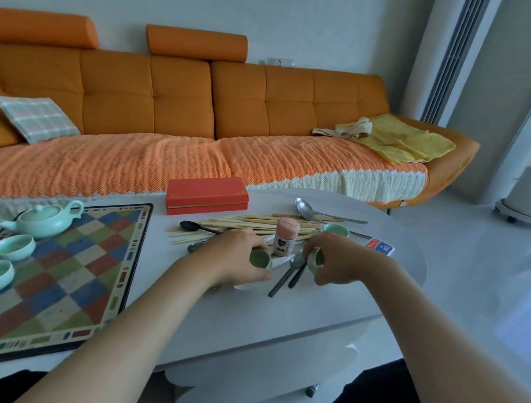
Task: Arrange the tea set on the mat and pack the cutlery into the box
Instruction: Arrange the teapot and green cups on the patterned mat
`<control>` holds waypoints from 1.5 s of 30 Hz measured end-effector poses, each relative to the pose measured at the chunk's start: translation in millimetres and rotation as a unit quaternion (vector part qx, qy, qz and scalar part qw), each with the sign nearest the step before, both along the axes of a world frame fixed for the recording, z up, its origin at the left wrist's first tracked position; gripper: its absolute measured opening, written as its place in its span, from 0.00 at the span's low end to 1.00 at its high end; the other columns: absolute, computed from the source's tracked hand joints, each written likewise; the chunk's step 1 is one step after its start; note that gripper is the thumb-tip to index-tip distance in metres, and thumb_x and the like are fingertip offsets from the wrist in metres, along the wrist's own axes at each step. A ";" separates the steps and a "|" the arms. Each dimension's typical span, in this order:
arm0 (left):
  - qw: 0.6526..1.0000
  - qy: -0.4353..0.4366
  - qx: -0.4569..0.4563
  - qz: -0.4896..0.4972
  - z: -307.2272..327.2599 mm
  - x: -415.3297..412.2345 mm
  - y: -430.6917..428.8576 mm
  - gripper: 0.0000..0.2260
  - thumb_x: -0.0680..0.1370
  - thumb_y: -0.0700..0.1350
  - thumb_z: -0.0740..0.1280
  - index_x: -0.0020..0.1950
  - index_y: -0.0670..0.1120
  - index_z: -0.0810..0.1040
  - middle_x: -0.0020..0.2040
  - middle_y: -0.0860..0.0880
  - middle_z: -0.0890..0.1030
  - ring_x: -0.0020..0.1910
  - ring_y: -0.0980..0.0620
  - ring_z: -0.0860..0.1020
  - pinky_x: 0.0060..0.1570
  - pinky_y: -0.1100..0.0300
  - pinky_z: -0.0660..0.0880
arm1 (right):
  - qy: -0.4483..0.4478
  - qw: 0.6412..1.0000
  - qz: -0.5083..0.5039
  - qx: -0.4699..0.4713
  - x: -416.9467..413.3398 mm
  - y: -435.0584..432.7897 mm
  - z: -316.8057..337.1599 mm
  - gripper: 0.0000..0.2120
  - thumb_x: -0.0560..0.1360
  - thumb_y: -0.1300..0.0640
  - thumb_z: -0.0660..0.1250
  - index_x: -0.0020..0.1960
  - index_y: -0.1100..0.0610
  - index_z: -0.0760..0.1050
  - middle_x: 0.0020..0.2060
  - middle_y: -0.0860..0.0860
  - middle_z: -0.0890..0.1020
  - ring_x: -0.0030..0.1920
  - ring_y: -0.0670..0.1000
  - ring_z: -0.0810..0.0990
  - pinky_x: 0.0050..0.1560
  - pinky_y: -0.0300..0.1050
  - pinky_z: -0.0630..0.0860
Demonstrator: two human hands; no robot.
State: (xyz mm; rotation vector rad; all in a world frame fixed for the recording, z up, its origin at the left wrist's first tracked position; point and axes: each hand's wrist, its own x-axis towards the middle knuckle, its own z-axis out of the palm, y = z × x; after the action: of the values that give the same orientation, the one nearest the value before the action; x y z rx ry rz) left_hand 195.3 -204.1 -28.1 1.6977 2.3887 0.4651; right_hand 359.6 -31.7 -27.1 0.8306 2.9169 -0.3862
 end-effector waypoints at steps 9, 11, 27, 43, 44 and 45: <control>0.993 -0.003 0.029 0.113 7.4 -63.1 -76.5 0.22 0.71 0.57 0.73 0.63 0.56 0.75 0.60 0.59 0.69 0.59 0.55 0.71 0.52 0.60 0.67 | 0.109 0.985 0.135 -0.002 -52.3 -75.9 36.5 0.25 0.65 0.50 0.71 0.61 0.39 0.73 0.53 0.41 0.75 0.53 0.45 0.74 0.52 0.43 0.74; 0.989 0.019 0.010 0.148 3.3 -79.7 -101.2 0.23 0.72 0.56 0.72 0.65 0.56 0.74 0.64 0.57 0.69 0.61 0.54 0.71 0.55 0.58 0.69 | 0.113 0.980 0.164 0.008 -78.3 -94.9 34.6 0.26 0.66 0.49 0.72 0.63 0.40 0.72 0.55 0.42 0.74 0.55 0.45 0.71 0.49 0.41 0.71; 0.968 -0.040 -0.058 0.241 -20.0 -174.1 -206.7 0.28 0.70 0.52 0.70 0.70 0.54 0.72 0.69 0.55 0.71 0.65 0.53 0.72 0.59 0.56 0.73 | 0.071 0.955 0.287 -0.003 -275.2 -193.3 -3.0 0.29 0.69 0.46 0.73 0.68 0.47 0.69 0.59 0.49 0.71 0.61 0.50 0.68 0.59 0.49 0.73; 0.922 0.012 0.020 0.386 -2.5 -303.8 -220.0 0.32 0.75 0.58 0.68 0.76 0.55 0.61 0.76 0.48 0.61 0.74 0.42 0.58 0.68 0.45 0.63 | 0.145 0.960 0.237 -0.029 -373.8 -194.3 -37.5 0.38 0.67 0.46 0.73 0.74 0.48 0.64 0.69 0.51 0.62 0.70 0.54 0.61 0.67 0.52 0.66; 0.922 -0.014 0.010 0.388 -3.4 -310.8 -219.4 0.36 0.74 0.59 0.69 0.78 0.55 0.58 0.78 0.49 0.59 0.75 0.42 0.57 0.69 0.44 0.63 | 0.150 0.960 0.232 -0.035 -377.4 -192.5 -39.2 0.40 0.67 0.46 0.74 0.75 0.48 0.63 0.70 0.51 0.61 0.71 0.54 0.61 0.67 0.51 0.67; 0.920 -0.050 0.001 0.388 -4.8 -317.7 -218.5 0.39 0.73 0.59 0.71 0.79 0.56 0.55 0.79 0.49 0.56 0.76 0.42 0.57 0.70 0.43 0.63 | 0.154 0.961 0.227 -0.041 -380.4 -190.3 -41.2 0.41 0.67 0.45 0.74 0.75 0.49 0.62 0.70 0.51 0.61 0.70 0.54 0.62 0.65 0.49 0.68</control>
State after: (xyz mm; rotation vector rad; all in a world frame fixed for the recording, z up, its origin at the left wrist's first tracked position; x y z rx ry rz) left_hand -122.4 -422.6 -32.9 0.6222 2.8919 0.6264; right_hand -20.8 -222.0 -68.3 0.0768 3.2126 -0.6313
